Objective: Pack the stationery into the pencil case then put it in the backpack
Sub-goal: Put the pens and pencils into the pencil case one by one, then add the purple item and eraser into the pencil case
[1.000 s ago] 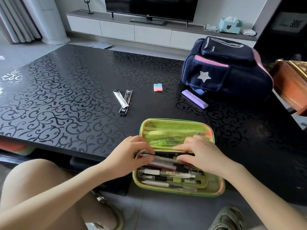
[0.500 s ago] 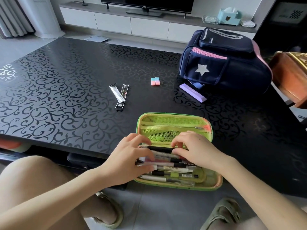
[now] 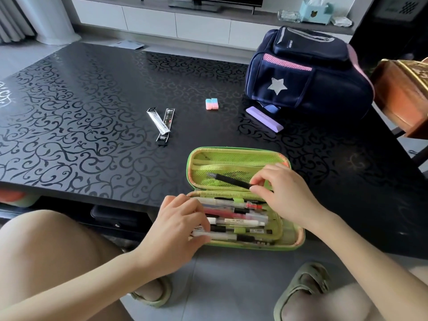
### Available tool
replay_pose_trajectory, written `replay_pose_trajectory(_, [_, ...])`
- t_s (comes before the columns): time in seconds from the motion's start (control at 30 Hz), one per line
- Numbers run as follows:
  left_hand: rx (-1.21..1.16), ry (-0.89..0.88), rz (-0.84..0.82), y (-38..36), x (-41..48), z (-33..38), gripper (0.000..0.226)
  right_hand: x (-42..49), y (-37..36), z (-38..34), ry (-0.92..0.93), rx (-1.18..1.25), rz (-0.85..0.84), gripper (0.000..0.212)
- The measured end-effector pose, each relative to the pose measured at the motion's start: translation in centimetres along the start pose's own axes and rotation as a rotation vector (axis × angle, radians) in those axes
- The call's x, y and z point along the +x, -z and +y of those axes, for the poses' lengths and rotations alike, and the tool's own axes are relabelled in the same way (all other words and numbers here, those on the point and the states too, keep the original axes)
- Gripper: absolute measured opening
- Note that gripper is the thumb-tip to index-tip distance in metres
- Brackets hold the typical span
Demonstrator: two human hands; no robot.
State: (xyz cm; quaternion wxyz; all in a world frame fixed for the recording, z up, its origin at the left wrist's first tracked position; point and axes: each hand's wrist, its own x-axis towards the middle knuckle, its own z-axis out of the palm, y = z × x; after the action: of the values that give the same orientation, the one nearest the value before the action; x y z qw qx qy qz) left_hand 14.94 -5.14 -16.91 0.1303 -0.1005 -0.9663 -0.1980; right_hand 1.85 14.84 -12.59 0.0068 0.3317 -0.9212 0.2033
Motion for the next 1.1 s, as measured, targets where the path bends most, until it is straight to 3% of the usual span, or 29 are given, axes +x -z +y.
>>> replay_pose_trajectory(0.27, [0.02, 0.117, -0.036, -0.1, -0.1, 0.1, 0.01, -1.4, 0.2, -1.0, 0.042, 0.012, -0.059, 0.013])
replay_pose_trajectory(0.5, [0.031, 0.121, 0.0, 0.6, -0.2, -0.6, 0.025, -1.6, -1.2, -2.7, 0.165, -0.082, -0.151, 0.017])
replay_pose_trajectory(0.73, [-0.039, 0.2, 0.076, 1.8, 2.0, -2.5, 0.029, -0.4, 0.8, -2.0, 0.104, 0.062, -0.225, 0.015])
replay_pose_trajectory(0.87, [-0.072, 0.275, 0.148, 2.3, 5.2, -4.7, 0.034, 2.6, 1.7, -1.1, 0.022, 0.086, -0.133, 0.011])
replay_pose_trajectory(1.1, [-0.063, 0.706, 0.179, 1.6, 12.7, -11.1, 0.022, 11.3, -0.1, 0.6, -0.159, 0.06, -0.041, 0.012])
